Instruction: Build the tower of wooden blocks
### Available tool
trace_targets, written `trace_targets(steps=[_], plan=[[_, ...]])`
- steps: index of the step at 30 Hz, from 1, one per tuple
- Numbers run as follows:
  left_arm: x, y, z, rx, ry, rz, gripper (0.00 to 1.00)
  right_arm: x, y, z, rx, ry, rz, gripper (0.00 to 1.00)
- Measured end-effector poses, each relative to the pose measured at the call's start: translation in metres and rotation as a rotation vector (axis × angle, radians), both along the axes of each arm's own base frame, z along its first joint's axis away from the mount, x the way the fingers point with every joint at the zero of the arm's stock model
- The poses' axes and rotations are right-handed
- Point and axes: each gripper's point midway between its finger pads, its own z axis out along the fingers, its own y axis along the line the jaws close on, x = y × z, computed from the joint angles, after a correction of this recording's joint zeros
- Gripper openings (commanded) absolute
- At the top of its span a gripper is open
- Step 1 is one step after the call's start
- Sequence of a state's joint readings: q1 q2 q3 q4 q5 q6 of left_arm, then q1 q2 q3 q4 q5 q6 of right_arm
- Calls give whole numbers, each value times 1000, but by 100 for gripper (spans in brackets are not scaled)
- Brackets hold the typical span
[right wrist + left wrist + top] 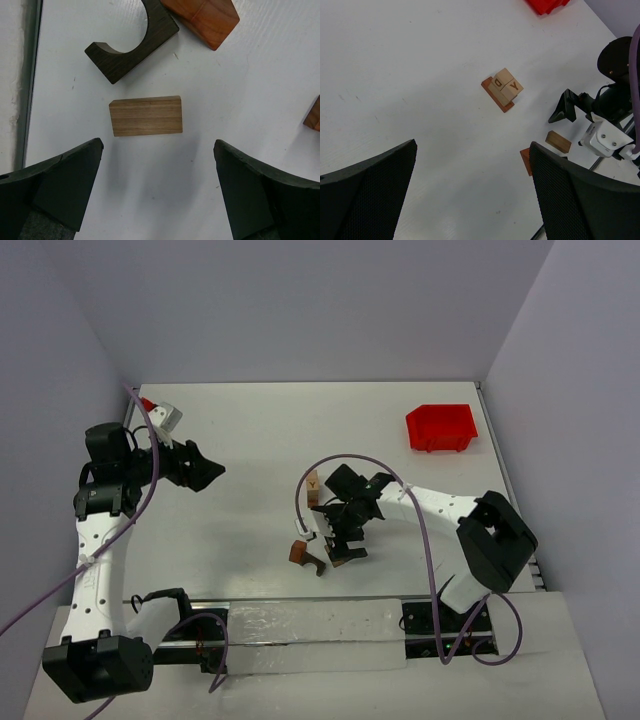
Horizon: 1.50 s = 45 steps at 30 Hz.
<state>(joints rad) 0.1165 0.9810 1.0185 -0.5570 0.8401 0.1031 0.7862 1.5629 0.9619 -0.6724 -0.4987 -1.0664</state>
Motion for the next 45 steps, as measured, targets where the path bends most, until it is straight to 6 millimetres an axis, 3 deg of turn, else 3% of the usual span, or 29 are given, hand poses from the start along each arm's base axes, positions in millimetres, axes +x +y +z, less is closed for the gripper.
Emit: trace_targets(steps=[20,27,45], plan=[[4,1,-1,9,-18,4,99,-16,14,-13,-20,-19,23,100],[4,2,-1,13,-19,9,99,-15,10,-25,-74,-28,14,100],[7,4,-1,19,-21,19,99,-15,8,-33,-101,-73,31,100]])
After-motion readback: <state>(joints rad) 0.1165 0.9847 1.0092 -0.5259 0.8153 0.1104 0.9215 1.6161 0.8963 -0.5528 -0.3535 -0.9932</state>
